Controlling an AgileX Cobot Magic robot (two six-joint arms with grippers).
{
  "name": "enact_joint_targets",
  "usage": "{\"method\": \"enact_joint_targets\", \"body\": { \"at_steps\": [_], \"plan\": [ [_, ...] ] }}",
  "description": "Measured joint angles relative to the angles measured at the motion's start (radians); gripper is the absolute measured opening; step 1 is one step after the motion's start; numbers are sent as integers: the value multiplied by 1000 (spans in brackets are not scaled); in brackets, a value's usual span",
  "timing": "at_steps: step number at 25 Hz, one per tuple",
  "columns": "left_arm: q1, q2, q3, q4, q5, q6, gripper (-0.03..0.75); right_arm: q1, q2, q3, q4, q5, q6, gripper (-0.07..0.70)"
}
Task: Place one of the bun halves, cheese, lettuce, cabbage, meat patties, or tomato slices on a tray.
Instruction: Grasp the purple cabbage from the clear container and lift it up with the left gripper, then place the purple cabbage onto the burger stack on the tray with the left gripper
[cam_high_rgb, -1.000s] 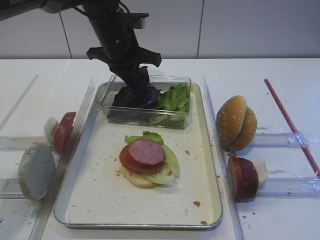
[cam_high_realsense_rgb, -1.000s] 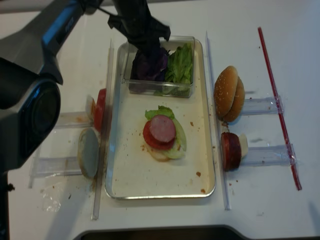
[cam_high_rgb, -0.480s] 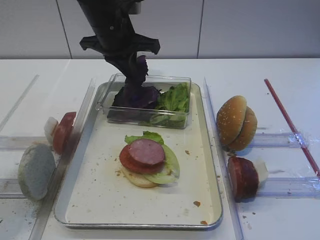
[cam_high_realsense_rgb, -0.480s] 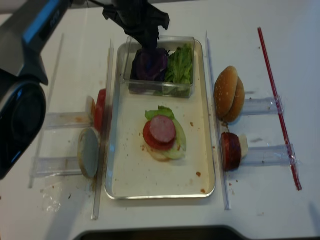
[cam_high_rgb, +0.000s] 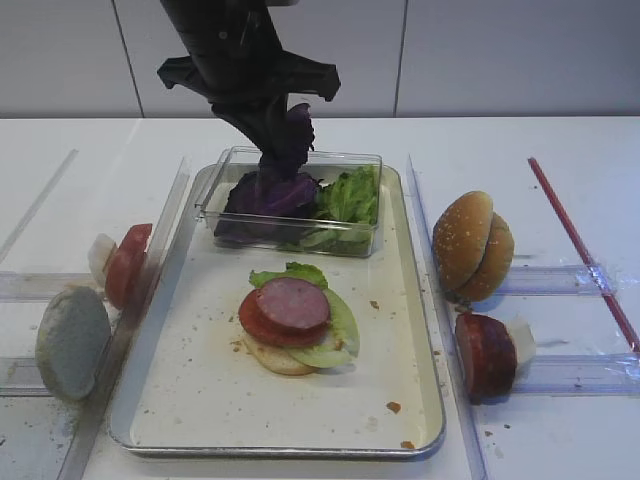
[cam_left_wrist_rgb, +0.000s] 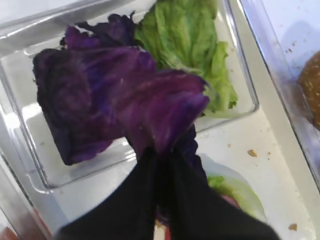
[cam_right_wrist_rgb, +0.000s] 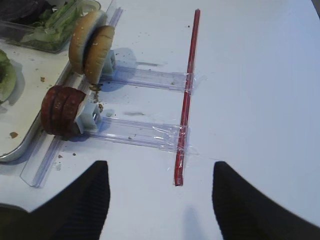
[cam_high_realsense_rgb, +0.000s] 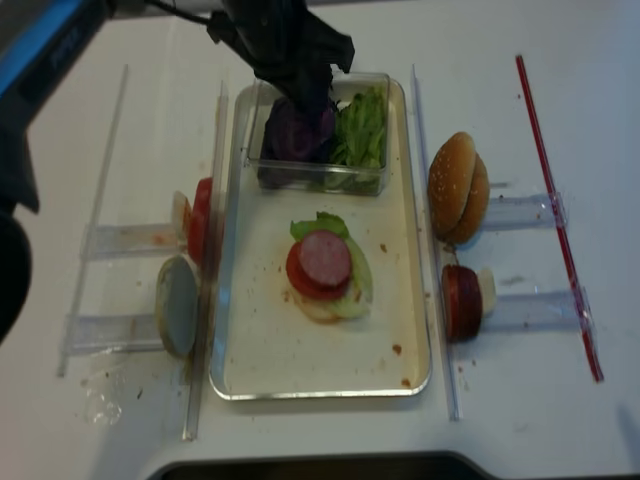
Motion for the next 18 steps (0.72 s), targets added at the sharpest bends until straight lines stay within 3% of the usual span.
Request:
{"method": "enact_joint_targets", "body": {
  "at_steps": [10,18],
  "plan": [
    [-65,-158,249,0,0,-28,-2,0,0,0,0,0,0,453],
    [-155,-182,335,6,-4,-51,-2,0,0,0,0,0,0,453]
  ]
}}
